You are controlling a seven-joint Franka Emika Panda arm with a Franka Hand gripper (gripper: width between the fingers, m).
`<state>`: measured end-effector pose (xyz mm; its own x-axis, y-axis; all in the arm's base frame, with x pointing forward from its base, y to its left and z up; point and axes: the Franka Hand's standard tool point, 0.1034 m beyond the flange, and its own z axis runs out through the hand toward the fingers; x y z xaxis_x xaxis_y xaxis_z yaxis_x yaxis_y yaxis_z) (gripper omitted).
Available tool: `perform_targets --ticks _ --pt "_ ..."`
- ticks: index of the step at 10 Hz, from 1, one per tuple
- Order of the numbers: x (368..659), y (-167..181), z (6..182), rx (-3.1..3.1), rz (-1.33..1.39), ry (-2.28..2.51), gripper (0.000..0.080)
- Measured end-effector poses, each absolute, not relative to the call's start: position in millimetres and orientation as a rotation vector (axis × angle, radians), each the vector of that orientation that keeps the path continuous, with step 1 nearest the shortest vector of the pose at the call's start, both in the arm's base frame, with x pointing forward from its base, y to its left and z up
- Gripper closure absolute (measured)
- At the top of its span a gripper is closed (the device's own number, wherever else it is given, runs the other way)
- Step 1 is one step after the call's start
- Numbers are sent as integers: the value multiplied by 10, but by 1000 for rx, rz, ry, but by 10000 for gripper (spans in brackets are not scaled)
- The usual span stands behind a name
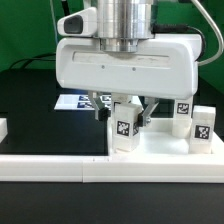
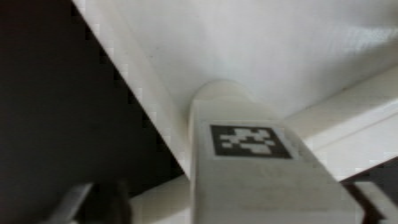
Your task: Assemble square table
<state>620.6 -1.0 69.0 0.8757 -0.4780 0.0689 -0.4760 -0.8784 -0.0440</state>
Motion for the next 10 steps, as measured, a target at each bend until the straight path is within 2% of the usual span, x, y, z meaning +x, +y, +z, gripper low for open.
perform_targets --ticks 1,2,6,10 --pt "6205 -6 688 -2982 -119 884 436" --pt "6204 -4 686 -2939 -116 1009 511" --pt "6203 4 681 -2704 -103 1498 511" --pt "6223 75 653 -1772 -47 2387 509"
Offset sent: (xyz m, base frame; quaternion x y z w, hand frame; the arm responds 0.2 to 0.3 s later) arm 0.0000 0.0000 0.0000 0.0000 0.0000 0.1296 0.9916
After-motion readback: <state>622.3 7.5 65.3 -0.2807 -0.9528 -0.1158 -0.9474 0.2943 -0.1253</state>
